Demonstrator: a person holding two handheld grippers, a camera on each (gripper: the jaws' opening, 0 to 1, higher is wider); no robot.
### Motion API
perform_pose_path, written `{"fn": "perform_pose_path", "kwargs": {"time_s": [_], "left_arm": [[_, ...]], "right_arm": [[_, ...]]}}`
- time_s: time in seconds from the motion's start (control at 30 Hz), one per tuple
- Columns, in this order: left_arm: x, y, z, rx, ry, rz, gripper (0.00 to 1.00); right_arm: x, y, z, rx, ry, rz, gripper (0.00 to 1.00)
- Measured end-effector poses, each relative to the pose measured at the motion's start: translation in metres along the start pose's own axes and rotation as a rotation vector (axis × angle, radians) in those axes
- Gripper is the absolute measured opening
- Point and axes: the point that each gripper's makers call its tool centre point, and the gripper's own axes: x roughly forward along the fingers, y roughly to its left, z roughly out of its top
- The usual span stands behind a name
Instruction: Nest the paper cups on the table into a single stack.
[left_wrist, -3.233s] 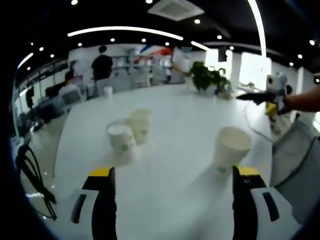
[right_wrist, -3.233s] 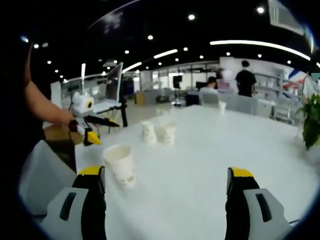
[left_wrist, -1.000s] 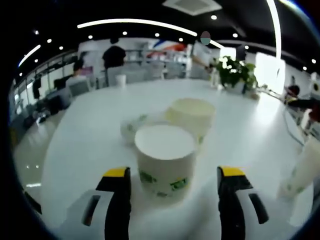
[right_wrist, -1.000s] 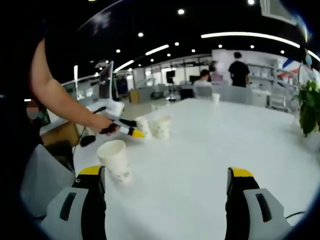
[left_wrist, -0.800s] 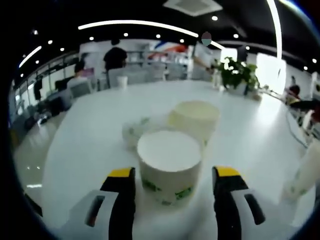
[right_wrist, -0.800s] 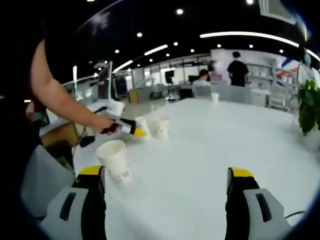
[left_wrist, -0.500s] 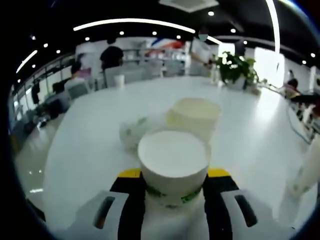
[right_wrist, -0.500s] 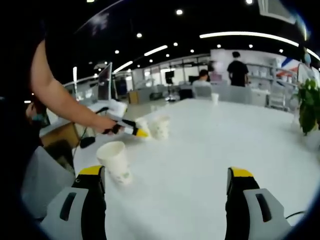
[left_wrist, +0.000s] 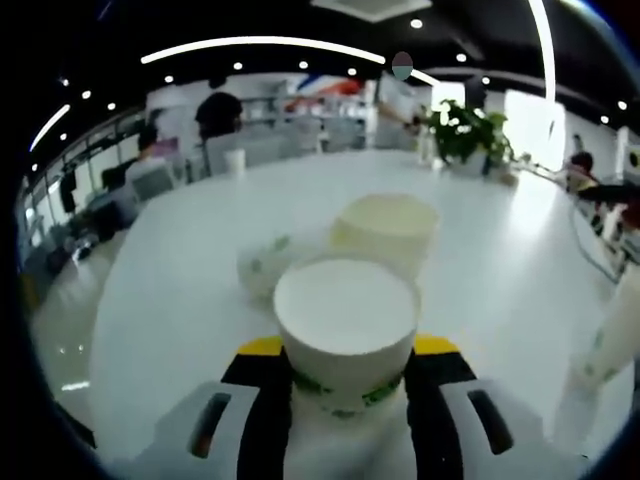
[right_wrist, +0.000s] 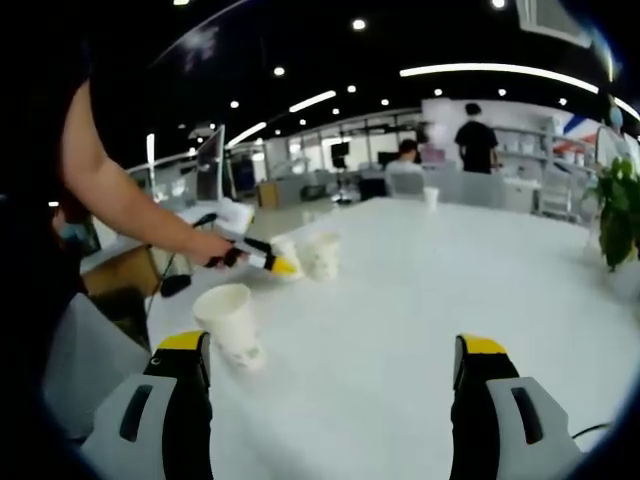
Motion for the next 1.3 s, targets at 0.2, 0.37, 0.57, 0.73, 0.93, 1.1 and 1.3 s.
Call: {"fn": "perform_pose_path", "kwargs": {"time_s": [0.2, 0.37, 0.57, 0.73, 0.93, 1.1, 1.3], "left_arm": [[-0.003, 0.0, 0.004, 0.021, 0.017, -0.007, 0.42], [-0.007, 0.0, 0.008, 0.007, 0.024, -0.014, 0.43], [-0.012, 0.002, 0.01, 0.015, 0.034, -0.02, 0.43], [-0.015, 0.006, 0.017, 0.016, 0.029, -0.011, 0.42], [-0.02, 0.011, 0.029, 0.03, 0.023, -0.016, 0.42], [-0.023, 0.016, 0.035, 0.02, 0.03, -0.018, 0.42], [-0.028, 0.021, 0.041, 0.02, 0.034, -0.015, 0.42]], "right_arm": [[0.002, 0.002, 0.001, -0.001, 0.0, 0.005, 1.0], [0.004, 0.003, 0.002, -0.009, 0.001, 0.011, 1.0], [0.004, 0.003, 0.004, -0.014, -0.002, 0.01, 1.0], [0.005, 0.004, 0.004, -0.015, -0.001, 0.014, 1.0], [0.007, 0.006, 0.006, -0.02, -0.002, 0.017, 1.0], [0.009, 0.006, 0.009, -0.025, -0.006, 0.021, 1.0], [0.01, 0.006, 0.011, -0.03, -0.006, 0.026, 1.0]]}}
